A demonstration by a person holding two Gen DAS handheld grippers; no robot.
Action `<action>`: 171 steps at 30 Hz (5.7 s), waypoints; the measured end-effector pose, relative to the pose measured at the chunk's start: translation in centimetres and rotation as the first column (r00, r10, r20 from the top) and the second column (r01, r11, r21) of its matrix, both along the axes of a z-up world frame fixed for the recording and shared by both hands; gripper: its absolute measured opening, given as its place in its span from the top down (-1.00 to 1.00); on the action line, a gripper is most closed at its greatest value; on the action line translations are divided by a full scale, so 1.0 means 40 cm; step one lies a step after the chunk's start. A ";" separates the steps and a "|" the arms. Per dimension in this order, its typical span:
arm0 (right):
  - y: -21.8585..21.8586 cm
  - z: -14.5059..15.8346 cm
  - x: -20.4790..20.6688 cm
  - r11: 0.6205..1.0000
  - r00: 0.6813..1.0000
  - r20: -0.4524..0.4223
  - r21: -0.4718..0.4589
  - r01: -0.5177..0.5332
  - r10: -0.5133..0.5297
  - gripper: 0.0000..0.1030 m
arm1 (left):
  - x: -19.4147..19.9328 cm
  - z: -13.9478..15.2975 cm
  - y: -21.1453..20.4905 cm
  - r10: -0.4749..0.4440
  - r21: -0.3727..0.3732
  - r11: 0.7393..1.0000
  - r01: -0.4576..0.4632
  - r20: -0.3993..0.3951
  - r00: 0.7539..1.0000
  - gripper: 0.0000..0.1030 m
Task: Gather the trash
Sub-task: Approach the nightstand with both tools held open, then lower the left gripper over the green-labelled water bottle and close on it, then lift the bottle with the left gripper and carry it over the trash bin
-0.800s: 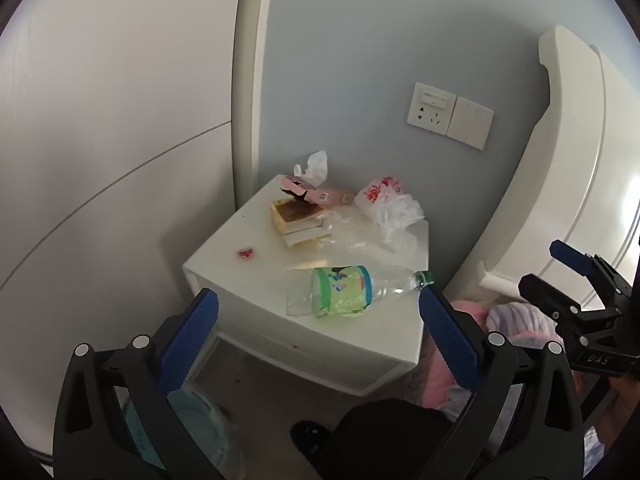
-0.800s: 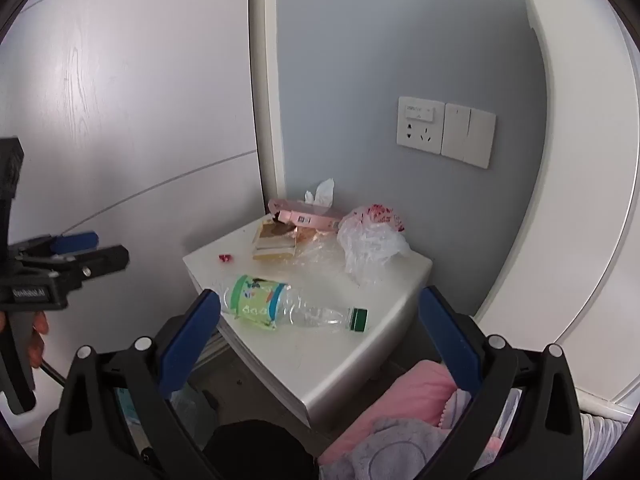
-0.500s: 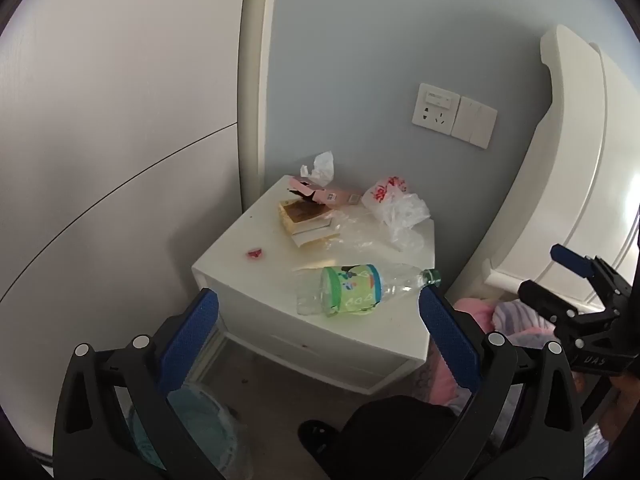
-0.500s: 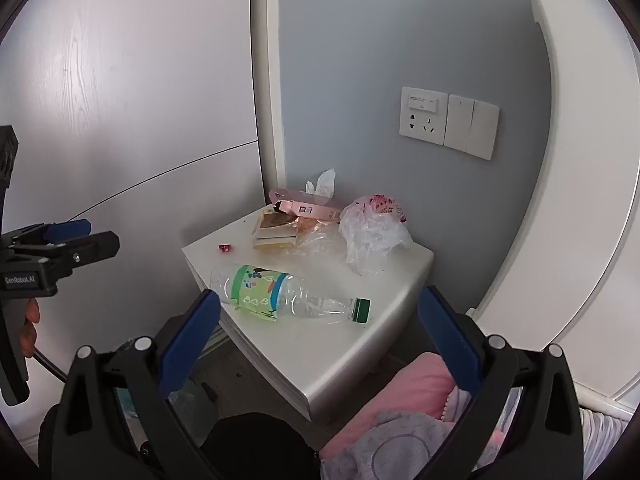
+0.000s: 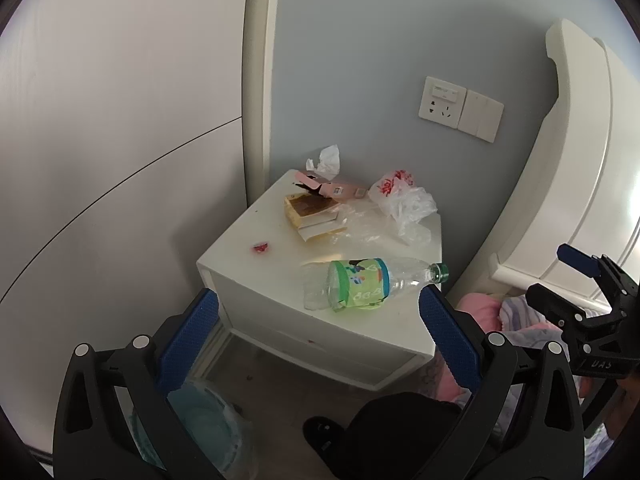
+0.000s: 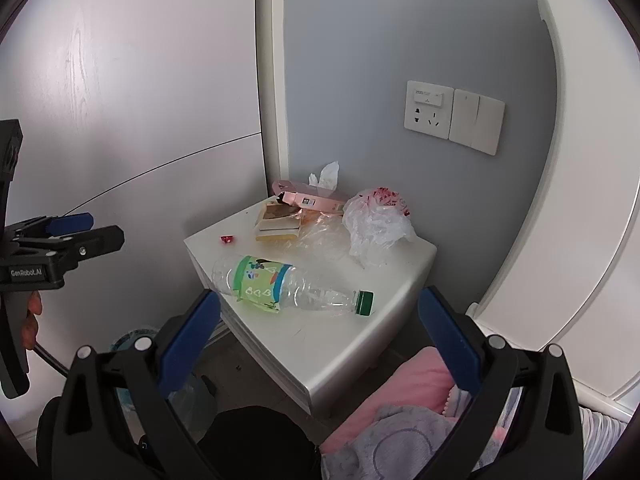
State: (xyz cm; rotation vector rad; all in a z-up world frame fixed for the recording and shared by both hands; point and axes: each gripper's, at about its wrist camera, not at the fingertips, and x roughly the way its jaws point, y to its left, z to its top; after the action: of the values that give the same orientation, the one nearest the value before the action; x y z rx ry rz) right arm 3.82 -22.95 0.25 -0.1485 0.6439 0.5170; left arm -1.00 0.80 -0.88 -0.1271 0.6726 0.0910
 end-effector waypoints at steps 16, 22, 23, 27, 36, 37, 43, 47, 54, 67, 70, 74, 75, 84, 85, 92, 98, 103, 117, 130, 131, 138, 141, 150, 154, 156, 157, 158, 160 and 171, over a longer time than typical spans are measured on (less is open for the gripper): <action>-0.029 0.011 0.000 1.000 1.000 0.015 -0.012 0.008 -0.008 -0.88 | -0.004 0.012 -0.001 -0.001 0.011 1.000 0.001 -0.007 1.000 -0.89; -0.085 0.028 0.031 0.999 0.999 0.020 -0.007 0.042 -0.042 -0.88 | -0.013 0.012 -0.001 0.001 0.021 1.000 -0.001 -0.010 1.000 -0.89; -0.093 0.028 0.035 0.999 0.999 0.017 -0.005 0.047 -0.047 -0.88 | -0.013 0.011 0.000 0.005 0.021 1.000 -0.004 -0.011 1.000 -0.89; -0.101 0.019 0.034 0.999 0.999 0.007 -0.008 0.049 -0.049 -0.88 | -0.010 0.009 0.003 0.012 0.019 1.000 -0.011 -0.019 1.000 -0.89; -0.095 0.009 0.036 0.999 0.999 0.002 -0.024 0.033 -0.033 -0.88 | -0.006 0.013 -0.005 0.007 0.030 1.000 -0.007 -0.023 1.000 -0.89; -0.098 0.012 0.038 0.999 0.999 0.007 -0.025 0.034 -0.034 -0.88 | -0.006 0.012 -0.005 0.008 0.037 0.999 -0.007 -0.024 1.000 -0.89; -0.113 0.007 0.034 0.998 0.999 0.002 -0.016 0.053 -0.053 -0.88 | -0.009 0.007 0.004 0.017 0.034 0.999 -0.016 -0.033 0.999 -0.89; -0.109 -0.007 0.024 0.999 0.999 -0.009 -0.018 0.049 -0.049 -0.88 | -0.016 0.006 0.008 0.021 0.030 0.999 -0.020 -0.034 0.999 -0.89; -0.090 -0.017 0.013 0.999 0.999 -0.018 -0.019 0.026 -0.027 -0.88 | -0.026 0.007 0.013 0.016 0.039 0.999 -0.015 -0.041 0.999 -0.89; -0.067 -0.018 0.003 1.000 1.000 -0.002 -0.030 -0.003 0.003 -0.88 | -0.030 0.014 0.030 0.034 0.048 0.998 -0.032 -0.048 0.998 -0.89; -0.070 -0.017 -0.001 1.000 1.000 -0.002 -0.029 -0.001 0.001 -0.88 | -0.033 0.018 0.024 0.032 0.049 0.998 -0.030 -0.041 0.999 -0.89; -0.077 -0.008 -0.004 0.999 1.000 0.008 -0.040 -0.004 0.004 -0.88 | -0.038 0.020 0.023 0.025 0.055 0.998 -0.022 -0.042 0.999 -0.89; -0.078 -0.005 -0.004 0.999 1.000 0.011 -0.044 -0.006 0.006 -0.88 | -0.038 0.019 0.022 0.023 0.059 0.998 -0.020 -0.045 0.999 -0.89; -0.047 0.018 -0.001 0.982 0.987 0.021 -0.111 -0.153 0.157 -0.88 | -0.021 -0.001 0.027 -0.079 0.089 0.992 0.085 -0.076 0.994 -0.89; -0.036 0.013 0.003 0.973 0.981 0.011 -0.129 -0.191 0.194 -0.88 | -0.013 -0.005 0.023 -0.103 0.106 0.988 0.112 -0.084 0.991 -0.89; 0.048 -0.022 0.044 0.880 0.914 -0.017 -0.266 -0.394 0.405 -0.88 | 0.063 -0.046 0.015 -0.246 0.127 0.955 0.267 -0.158 0.956 -0.89; 0.095 -0.066 0.124 0.821 0.858 -0.085 -0.253 -0.511 0.507 -0.88 | 0.138 -0.086 0.005 -0.334 0.139 0.920 0.366 -0.208 0.919 -0.89; 0.135 -0.123 0.190 0.748 0.793 -0.162 -0.267 -0.608 0.587 -0.88 | 0.217 -0.130 -0.009 -0.416 0.162 0.872 0.463 -0.258 0.872 -0.89; 0.252 -0.281 0.368 0.549 0.614 -0.374 -0.276 -0.789 0.695 -0.88 | 0.411 -0.288 -0.062 -0.637 0.177 0.598 0.781 -0.487 0.598 -0.89; 0.310 -0.348 0.397 0.376 0.469 -0.486 -0.281 -0.883 0.738 -0.86 | 0.487 -0.386 -0.094 -0.695 0.117 0.453 0.884 -0.574 0.433 -0.59; 0.315 -0.356 0.399 0.365 0.463 -0.494 -0.286 -0.886 0.736 -0.86 | 0.489 -0.390 -0.094 -0.696 0.115 0.450 0.885 -0.576 0.429 -0.55; 0.321 -0.395 0.395 0.324 0.437 -0.542 -0.296 -0.899 0.717 -0.40 | 0.500 -0.411 -0.102 -0.714 0.086 0.429 0.899 -0.578 0.396 -0.36; 0.317 -0.395 0.404 0.328 0.440 -0.543 -0.294 -0.898 0.715 -0.33 | 0.495 -0.414 -0.109 -0.715 0.094 0.428 0.899 -0.573 0.401 -0.33; 0.304 -0.320 0.376 0.312 0.443 -0.494 -0.328 -0.892 0.748 -0.32 | 0.426 -0.345 -0.089 -0.706 0.143 0.454 0.880 -0.544 0.453 -0.33; 0.309 -0.276 0.344 0.293 0.438 -0.469 -0.351 -0.889 0.767 -0.32 | 0.372 -0.298 -0.081 -0.688 0.179 0.475 0.861 -0.535 0.491 -0.33; 0.320 -0.251 0.331 0.278 0.431 -0.455 -0.365 -0.888 0.779 -0.32 | 0.346 -0.276 -0.073 -0.677 0.193 0.491 0.849 -0.529 0.512 -0.33; 0.326 -0.240 0.321 0.270 0.426 -0.448 -0.372 -0.888 0.786 -0.32 | 0.331 -0.264 -0.068 -0.670 0.201 0.501 0.842 -0.525 0.524 -0.33; 0.327 -0.225 0.307 0.260 0.420 -0.439 -0.379 -0.888 0.794 -0.32 | 0.322 -0.251 -0.061 -0.664 0.209 0.510 0.835 -0.522 0.536 -0.33; 0.341 -0.205 0.284 0.243 0.407 -0.427 -0.389 -0.889 0.807 -0.32 | 0.284 -0.226 -0.041 -0.647 0.227 0.531 0.817 -0.514 0.564 -0.33; 0.501 -0.136 0.112 0.098 0.273 -0.372 -0.427 -0.899 0.887 -0.32 | 0.059 -0.163 0.081 -0.528 0.285 0.648 0.707 -0.500 0.686 -0.33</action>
State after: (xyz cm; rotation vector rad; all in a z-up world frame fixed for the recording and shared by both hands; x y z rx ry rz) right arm 8.32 -2.90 -5.19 -1.2326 0.6567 1.5579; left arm 1.34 4.03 -7.42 0.6191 1.0337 -0.4256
